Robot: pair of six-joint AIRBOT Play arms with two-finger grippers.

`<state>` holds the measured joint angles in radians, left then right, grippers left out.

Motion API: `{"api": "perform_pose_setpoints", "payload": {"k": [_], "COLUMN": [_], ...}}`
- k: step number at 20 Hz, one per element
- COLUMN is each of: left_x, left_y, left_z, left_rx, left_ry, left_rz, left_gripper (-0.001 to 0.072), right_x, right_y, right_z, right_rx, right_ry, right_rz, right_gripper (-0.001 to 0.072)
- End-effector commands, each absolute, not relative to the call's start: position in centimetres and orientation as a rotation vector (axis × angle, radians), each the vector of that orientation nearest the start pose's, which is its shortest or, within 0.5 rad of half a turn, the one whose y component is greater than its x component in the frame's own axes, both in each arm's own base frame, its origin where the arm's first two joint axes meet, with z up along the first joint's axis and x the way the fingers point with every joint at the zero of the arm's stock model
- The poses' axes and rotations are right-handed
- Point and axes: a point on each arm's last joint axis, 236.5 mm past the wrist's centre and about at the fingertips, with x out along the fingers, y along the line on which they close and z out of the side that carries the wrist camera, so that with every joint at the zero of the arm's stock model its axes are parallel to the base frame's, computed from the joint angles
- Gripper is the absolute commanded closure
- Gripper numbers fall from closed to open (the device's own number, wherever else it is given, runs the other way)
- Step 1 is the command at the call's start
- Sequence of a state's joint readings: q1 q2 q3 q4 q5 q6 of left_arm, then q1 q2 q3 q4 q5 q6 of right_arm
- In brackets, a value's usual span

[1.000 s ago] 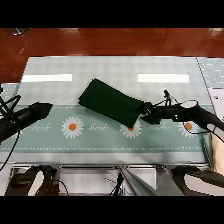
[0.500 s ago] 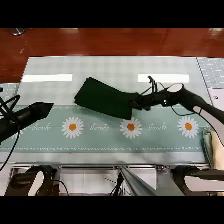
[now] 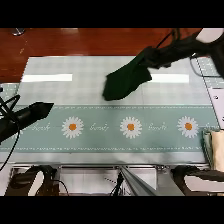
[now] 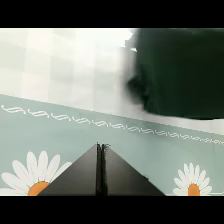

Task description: Fold the shirts.

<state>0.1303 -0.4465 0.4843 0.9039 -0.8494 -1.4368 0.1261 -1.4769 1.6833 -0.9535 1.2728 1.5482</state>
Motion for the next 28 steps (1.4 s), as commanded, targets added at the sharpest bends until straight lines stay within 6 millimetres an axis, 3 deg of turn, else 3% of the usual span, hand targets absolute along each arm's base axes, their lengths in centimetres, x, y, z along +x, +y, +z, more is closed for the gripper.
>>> {"api": "perform_pose_setpoints", "payload": {"k": [1, 5, 8, 11, 14, 19, 21, 23, 26, 28], "left_x": [28.1, 27.5, 27.3, 27.3, 27.3, 27.3, 27.3, 27.3, 27.3, 27.4], "left_y": [-7.5, -7.8, -8.0, -8.0, -8.0, -8.0, -8.0, -8.0, -8.0, -7.9], "left_z": [7.7, 7.2, 7.1, 7.1, 7.1, 7.1, 7.1, 7.1, 7.1, 7.1], "left_rx": [-0.539, -0.536, -0.537, -0.536, -0.536, -0.528, -0.525, -0.525, -0.524, -0.522], "left_ry": [0.723, 0.756, 0.765, 0.766, 0.766, 0.765, 0.764, 0.764, 0.764, 0.761], "left_rz": [-0.225, -0.239, -0.243, -0.243, -0.243, -0.246, -0.247, -0.247, -0.247, -0.247], "left_gripper": [0.0679, 0.0679, 0.0679, 0.0679, 0.0679, 0.0679, 0.0679, 0.068, 0.0679, 0.0679], "right_x": [44.8, 43.8, 41.7, 38.1, 33.2, 27.2, 23.9, 19.8, 11.7, 8.4], "right_y": [13.6, 6.3, -0.2, -5.9, -9.9, -16.4, -18.1, -19.1, -20.6, -20.2], "right_z": [20.7, 23.7, 25.9, 26.8, 26.0, 27.4, 26.2, 23.7, 20.0, 18.3], "right_rx": [0.38, 0.42, 0.478, 0.525, 0.589, 0.614, 0.639, 0.672, 0.697, 0.774], "right_ry": [1.015, 0.984, 0.93, 0.926, 1.016, 0.931, 0.949, 1.002, 1.106, 1.12], "right_rz": [0.455, 0.305, 0.166, 0.028, -0.09, -0.402, -0.535, -0.669, -0.929, -1.036], "right_gripper": [0.0691, 0.0691, 0.0691, 0.0691, 0.0691, 0.0692, 0.0692, 0.0692, 0.0691, 0.069]}}
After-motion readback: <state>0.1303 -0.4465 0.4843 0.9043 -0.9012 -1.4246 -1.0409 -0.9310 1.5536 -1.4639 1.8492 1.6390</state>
